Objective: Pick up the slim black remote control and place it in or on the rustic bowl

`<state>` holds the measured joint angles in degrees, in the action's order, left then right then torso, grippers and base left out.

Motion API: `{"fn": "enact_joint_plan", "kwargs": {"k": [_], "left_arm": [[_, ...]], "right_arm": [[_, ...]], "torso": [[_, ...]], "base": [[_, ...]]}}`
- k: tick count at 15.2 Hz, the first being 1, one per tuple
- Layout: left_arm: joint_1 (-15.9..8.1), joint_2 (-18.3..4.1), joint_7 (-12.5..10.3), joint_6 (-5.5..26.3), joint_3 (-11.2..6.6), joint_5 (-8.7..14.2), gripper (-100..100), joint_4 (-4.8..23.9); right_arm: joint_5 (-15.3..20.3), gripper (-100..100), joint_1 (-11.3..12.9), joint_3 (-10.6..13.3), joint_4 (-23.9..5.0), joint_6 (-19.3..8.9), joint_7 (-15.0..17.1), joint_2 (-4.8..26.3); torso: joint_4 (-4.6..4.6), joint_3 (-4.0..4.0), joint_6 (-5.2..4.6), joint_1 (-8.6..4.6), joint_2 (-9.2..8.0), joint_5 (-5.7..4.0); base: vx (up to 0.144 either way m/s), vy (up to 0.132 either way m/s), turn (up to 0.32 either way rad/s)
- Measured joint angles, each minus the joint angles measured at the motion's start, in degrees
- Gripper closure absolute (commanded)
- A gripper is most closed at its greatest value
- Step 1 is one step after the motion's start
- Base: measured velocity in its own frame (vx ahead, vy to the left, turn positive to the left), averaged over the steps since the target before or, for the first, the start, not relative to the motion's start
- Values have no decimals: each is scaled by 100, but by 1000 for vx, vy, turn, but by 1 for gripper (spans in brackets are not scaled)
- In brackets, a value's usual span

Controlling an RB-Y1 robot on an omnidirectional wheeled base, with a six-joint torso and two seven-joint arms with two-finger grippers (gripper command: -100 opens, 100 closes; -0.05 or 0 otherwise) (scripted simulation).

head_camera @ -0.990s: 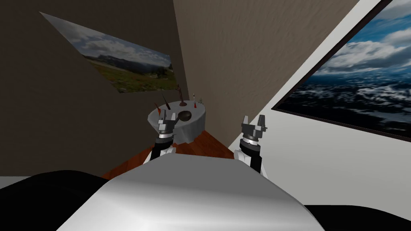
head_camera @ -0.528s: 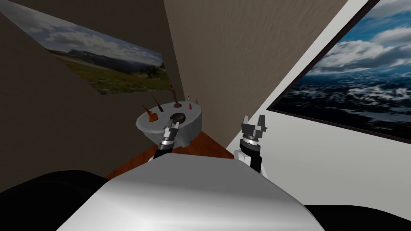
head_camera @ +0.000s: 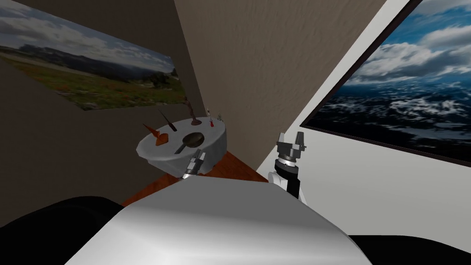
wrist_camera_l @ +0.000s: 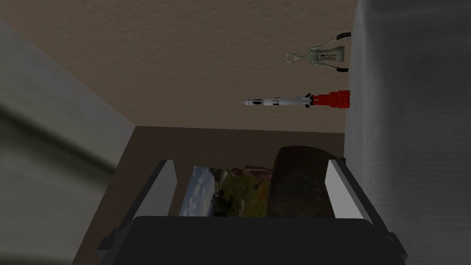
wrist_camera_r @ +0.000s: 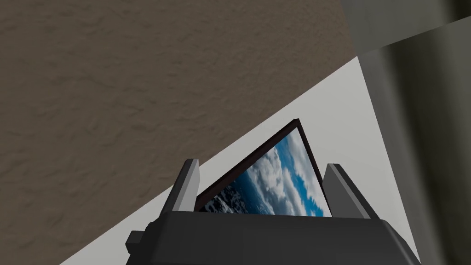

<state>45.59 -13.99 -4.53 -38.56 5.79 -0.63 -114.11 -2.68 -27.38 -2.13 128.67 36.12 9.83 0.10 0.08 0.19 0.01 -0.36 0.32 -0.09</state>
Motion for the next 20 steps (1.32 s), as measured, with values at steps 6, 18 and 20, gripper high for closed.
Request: {"fn": "enact_joint_plan", "kwargs": {"k": [6,18,20], "left_arm": [[505,-308,-88,-273,204,-58,-100,780],[1608,-1054,-301,-653,563,-115,-100,2108],[1787,-1172,-336,-718,616,-122,-100,2294]], "right_arm": [[0,0,0,1,0,0,0,0],[0,0,1,0,0,0,0,0],[0,0,0,0,0,0,0,0]], "torso": [[0,0,-1,-8,2,0],[-4,-12,0,3,-20,1],[-4,-10,0,-2,-16,0]], "base": [[84,-79,-116],[63,-71,-67],[61,-71,-60]]}}
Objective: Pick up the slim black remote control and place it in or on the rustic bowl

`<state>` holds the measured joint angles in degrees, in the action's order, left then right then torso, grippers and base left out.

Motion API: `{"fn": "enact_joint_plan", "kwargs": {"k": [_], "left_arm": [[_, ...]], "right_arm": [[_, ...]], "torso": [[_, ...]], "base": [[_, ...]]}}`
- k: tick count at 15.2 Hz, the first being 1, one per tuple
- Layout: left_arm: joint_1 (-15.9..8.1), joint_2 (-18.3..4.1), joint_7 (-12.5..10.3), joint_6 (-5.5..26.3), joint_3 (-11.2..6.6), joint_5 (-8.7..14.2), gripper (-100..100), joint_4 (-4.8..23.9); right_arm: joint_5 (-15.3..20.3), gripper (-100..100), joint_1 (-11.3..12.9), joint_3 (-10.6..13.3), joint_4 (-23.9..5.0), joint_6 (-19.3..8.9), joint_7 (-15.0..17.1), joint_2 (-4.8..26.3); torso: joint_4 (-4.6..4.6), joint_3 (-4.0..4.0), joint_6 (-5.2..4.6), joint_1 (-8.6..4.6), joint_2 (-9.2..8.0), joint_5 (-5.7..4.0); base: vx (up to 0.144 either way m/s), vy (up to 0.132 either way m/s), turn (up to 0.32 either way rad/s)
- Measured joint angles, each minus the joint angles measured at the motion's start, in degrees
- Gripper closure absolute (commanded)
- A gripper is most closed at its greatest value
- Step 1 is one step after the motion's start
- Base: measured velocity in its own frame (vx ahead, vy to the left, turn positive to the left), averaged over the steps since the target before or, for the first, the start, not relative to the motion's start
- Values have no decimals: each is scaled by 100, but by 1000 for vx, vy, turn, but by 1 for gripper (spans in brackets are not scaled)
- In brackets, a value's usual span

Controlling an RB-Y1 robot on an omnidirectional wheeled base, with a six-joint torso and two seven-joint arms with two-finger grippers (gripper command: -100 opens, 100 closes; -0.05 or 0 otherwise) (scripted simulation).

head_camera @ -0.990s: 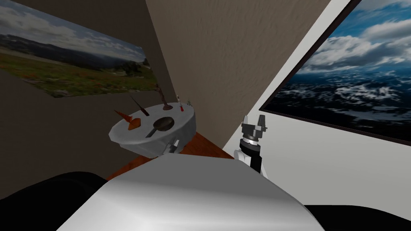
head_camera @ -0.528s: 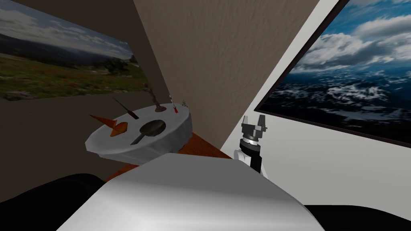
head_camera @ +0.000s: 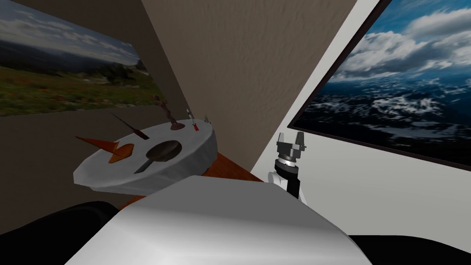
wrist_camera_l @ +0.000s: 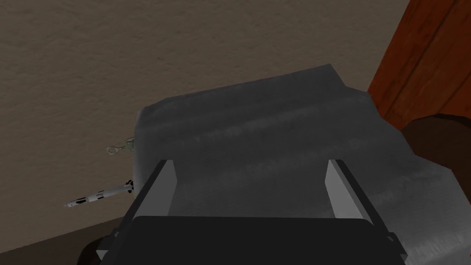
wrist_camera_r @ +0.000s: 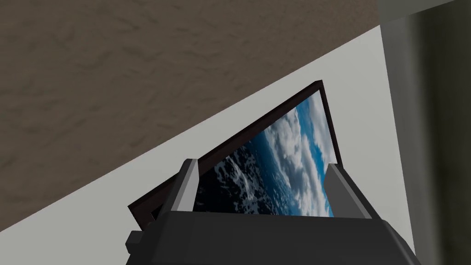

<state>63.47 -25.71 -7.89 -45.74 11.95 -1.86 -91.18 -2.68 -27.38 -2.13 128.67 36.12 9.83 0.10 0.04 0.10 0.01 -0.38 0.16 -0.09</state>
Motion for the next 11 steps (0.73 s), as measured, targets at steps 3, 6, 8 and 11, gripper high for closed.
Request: {"fn": "enact_joint_plan", "kwargs": {"k": [3,6,8,11], "left_arm": [[311,-256,-21,-134,156,-31,-100,393],[652,-551,-69,-236,244,-31,-100,669],[783,-679,-77,-351,306,-39,-100,923],[910,-934,-137,-496,368,-23,-100,1321]], "right_arm": [[0,0,0,1,0,0,0,0],[0,0,0,0,0,0,0,0],[0,0,0,0,0,0,0,0],[0,0,1,0,0,0,0,0]], "torso": [[2,2,-1,-10,4,-2],[2,2,0,-5,2,-3],[0,0,0,-1,-2,-1],[-1,-4,-2,6,-8,0]], "base": [[73,-100,-86],[64,-80,-58],[32,-49,-11],[51,-75,-90]]}}
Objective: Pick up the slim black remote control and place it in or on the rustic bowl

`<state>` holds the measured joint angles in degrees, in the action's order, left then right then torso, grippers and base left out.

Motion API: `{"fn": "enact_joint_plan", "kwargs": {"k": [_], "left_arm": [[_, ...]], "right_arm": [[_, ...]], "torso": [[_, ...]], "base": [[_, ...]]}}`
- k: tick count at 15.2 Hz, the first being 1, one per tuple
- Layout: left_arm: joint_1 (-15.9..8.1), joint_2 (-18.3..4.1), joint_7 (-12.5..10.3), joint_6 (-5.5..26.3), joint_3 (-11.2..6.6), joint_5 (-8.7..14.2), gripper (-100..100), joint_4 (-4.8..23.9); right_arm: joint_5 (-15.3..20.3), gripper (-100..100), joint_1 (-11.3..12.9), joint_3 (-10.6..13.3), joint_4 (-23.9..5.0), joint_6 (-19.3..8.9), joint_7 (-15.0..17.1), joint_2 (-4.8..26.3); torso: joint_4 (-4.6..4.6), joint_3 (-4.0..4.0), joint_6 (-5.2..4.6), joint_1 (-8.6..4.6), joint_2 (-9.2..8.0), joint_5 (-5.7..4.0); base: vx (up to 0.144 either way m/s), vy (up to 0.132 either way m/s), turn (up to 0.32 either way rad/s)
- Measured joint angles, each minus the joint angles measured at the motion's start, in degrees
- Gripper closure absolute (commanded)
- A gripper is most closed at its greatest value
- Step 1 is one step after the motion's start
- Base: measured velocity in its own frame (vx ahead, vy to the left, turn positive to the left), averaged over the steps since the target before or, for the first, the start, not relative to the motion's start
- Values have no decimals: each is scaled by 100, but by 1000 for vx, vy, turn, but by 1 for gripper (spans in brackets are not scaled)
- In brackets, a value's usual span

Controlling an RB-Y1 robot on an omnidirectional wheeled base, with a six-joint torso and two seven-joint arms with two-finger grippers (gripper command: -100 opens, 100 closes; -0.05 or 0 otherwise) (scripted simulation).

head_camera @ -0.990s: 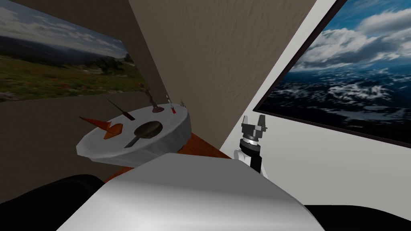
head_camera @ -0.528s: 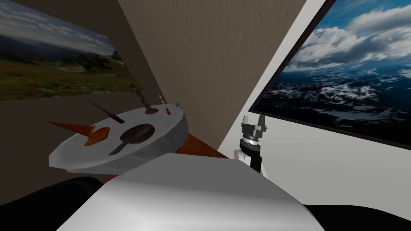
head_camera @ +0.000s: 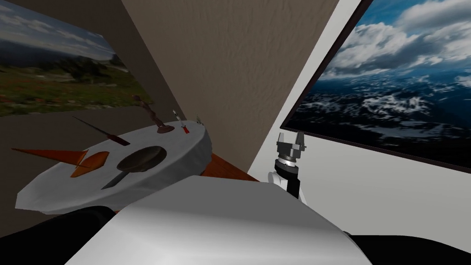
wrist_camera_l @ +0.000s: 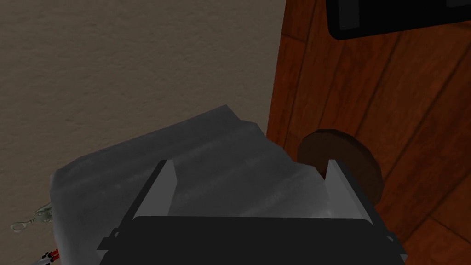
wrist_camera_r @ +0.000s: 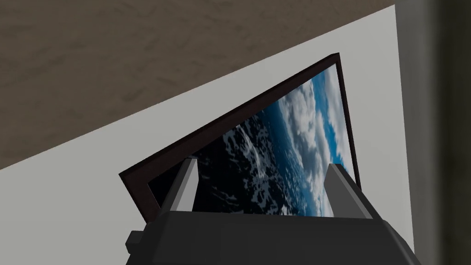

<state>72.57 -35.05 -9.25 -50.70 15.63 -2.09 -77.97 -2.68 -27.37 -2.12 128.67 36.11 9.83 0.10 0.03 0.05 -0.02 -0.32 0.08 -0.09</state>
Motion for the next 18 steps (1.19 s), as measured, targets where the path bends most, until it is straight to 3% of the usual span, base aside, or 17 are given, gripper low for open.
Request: {"fn": "enact_joint_plan", "kwargs": {"k": [2,4,6,9,11,13,18], "left_arm": [[169,-197,-20,-90,106,-13,-100,328],[352,-380,-19,-98,157,-8,-100,431],[387,-567,-65,-210,214,-2,-100,750],[664,-873,-63,-336,282,13,-100,1018],[628,-1068,-103,-491,383,7,-100,1468],[818,-1315,-139,-559,394,40,-100,1593],[1070,-1913,-156,-825,525,86,-100,2224]], "right_arm": [[0,0,0,0,0,0,0,0],[0,0,0,0,0,0,0,0],[0,0,0,0,0,0,0,0],[0,0,0,0,0,0,0,0],[0,0,0,0,0,0,0,0],[0,0,0,0,0,0,0,0],[0,0,0,0,0,0,0,0]], "torso": [[3,5,3,-17,9,-4],[2,3,0,-8,4,-3],[0,1,1,2,1,0],[-1,-1,1,2,-2,0],[0,0,-2,2,1,0],[1,1,-1,5,1,-1],[1,2,-3,11,2,1]], "base": [[57,-89,-45],[47,-69,-79],[37,-48,-48],[36,-55,-53],[40,-53,-48],[44,-45,-81],[40,-38,-69]]}}
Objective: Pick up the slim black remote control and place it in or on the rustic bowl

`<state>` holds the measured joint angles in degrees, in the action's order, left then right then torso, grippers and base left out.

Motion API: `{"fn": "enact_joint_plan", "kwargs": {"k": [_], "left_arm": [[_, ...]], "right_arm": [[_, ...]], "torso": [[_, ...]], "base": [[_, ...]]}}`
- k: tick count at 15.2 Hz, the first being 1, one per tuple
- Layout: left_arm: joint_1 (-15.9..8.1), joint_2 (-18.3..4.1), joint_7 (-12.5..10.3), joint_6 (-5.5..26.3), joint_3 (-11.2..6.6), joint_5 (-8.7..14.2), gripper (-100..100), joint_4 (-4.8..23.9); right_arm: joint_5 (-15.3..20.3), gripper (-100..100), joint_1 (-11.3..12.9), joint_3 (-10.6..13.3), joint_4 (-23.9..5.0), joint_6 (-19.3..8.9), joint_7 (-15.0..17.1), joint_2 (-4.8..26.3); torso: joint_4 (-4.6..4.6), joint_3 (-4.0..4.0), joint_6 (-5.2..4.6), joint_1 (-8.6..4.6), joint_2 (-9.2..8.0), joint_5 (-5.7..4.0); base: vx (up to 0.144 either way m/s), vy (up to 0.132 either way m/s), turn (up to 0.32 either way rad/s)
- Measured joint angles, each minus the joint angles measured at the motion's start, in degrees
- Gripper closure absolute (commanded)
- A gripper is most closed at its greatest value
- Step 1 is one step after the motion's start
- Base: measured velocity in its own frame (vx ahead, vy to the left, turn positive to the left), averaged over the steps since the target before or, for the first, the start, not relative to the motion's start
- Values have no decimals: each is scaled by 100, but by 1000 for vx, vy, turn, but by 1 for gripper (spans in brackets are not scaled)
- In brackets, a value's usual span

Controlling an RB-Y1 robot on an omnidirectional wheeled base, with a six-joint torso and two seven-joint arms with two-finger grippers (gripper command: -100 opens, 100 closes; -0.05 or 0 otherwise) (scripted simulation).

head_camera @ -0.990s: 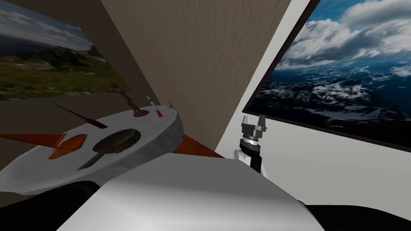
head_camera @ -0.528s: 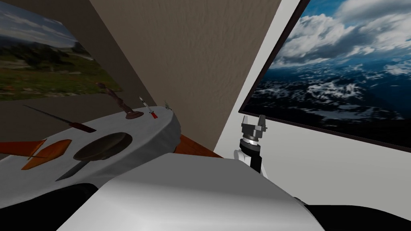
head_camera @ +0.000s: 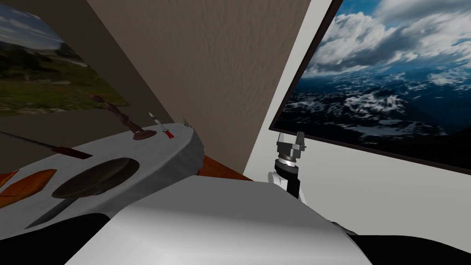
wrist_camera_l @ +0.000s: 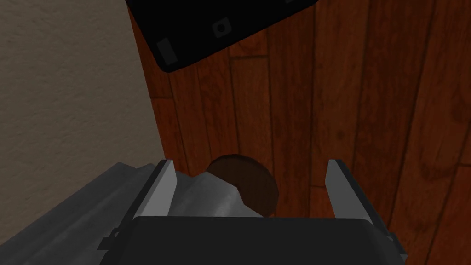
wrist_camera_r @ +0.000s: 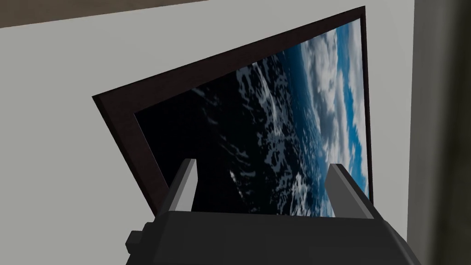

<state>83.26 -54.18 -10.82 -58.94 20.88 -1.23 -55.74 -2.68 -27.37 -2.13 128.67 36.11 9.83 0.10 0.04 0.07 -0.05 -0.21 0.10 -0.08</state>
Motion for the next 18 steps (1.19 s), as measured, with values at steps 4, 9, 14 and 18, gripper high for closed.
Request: {"fn": "enact_joint_plan", "kwargs": {"k": [4,9,14,18], "left_arm": [[60,-455,-19,-165,116,21,-100,480],[160,-1071,-37,-341,193,93,-100,949],[106,-1621,-52,-559,264,151,-100,1418],[27,-2052,-27,-775,285,217,-100,1786]], "right_arm": [[0,0,0,0,0,0,0,0],[0,0,0,-1,0,0,0,1],[0,0,0,-1,0,0,0,1],[0,0,0,-1,0,0,0,1]], "torso": [[-1,0,2,6,1,3],[-1,0,2,18,2,6],[-1,1,1,27,3,9],[0,4,-4,36,7,11]], "base": [[41,-22,-79],[38,2,-74],[37,24,-86],[43,48,-108]]}}
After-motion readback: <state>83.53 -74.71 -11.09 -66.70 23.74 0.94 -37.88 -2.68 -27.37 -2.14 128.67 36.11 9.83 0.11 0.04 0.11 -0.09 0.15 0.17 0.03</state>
